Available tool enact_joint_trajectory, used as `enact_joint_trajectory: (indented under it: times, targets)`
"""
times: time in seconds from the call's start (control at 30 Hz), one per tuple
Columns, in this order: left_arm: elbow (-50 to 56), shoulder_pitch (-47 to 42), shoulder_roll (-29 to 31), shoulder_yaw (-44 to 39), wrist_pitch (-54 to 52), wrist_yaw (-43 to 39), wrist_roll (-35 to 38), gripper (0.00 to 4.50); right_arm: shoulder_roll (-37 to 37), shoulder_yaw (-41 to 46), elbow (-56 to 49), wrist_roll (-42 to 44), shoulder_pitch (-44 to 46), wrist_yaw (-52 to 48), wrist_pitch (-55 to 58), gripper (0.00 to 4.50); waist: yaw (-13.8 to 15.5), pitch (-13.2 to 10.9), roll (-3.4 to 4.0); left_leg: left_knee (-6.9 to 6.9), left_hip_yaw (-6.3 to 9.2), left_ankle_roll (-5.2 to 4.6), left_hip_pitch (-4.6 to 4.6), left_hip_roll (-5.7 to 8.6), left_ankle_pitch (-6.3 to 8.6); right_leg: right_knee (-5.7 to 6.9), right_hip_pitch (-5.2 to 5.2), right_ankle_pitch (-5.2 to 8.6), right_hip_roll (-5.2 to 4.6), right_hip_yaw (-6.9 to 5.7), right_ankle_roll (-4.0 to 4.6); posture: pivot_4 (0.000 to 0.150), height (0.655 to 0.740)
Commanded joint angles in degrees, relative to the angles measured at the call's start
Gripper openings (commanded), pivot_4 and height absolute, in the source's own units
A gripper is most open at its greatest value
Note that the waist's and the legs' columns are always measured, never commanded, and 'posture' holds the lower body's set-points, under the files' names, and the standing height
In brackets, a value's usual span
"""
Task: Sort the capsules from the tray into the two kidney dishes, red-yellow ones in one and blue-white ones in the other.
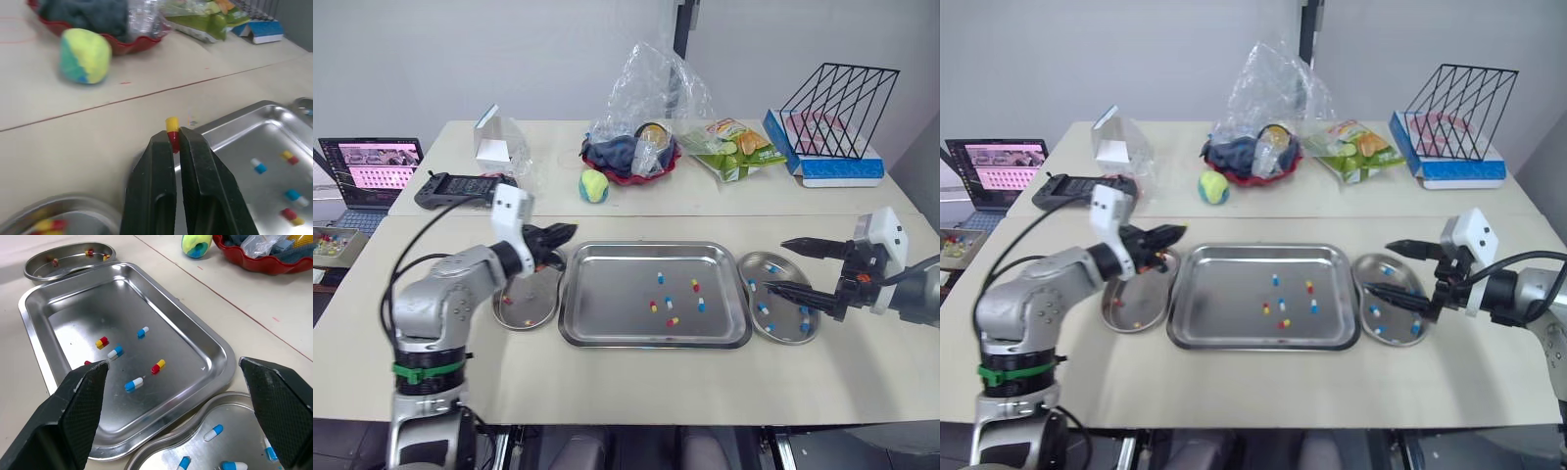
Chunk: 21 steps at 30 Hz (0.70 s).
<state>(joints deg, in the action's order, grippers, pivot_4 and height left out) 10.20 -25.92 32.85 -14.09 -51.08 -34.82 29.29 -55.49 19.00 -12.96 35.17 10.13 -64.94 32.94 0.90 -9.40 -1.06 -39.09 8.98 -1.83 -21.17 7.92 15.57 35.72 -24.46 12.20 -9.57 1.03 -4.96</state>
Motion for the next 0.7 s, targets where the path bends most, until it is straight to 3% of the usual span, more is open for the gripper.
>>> enact_joint_trajectory:
  times: [0.03, 0.3, 0.7]
  targets:
    - [-0.29, 5.14, 5.79, 0.10, 2.86, -5.28, -1.23, 0.03, -1.70, -0.85, 0.70, 0.90, 2.56, -1.94, 0.26, 4.50, -0.30, 0.01, 0.01, 0.03, 0.00, 0.00, 0.00, -0.01, 0.00, -0.02, -0.02, 0.00, 0.00, 0.00, 0.00, 0.150, 0.7400]
    - [-2.71, 8.32, 7.57, 2.82, 6.77, -4.73, -3.80, 0.03, -2.61, -1.10, 0.52, 2.78, 3.91, -3.50, 3.30, 4.50, 0.49, -0.03, -0.07, 0.07, 0.09, 0.00, -0.04, -0.02, 0.02, -0.04, -0.04, -0.05, -0.01, -0.09, 0.07, 0.150, 0.7400]
    - [-5.36, 6.25, 8.32, 0.52, 7.31, -5.73, -1.82, 4.03, -3.31, -0.28, 0.36, 2.98, 3.57, -3.36, 3.88, 4.50, -0.22, -0.03, -0.07, 0.09, 0.05, 0.02, -0.04, -0.08, 0.03, -0.03, -0.09, -0.05, 0.04, -0.07, 0.08, 0.150, 0.7400]
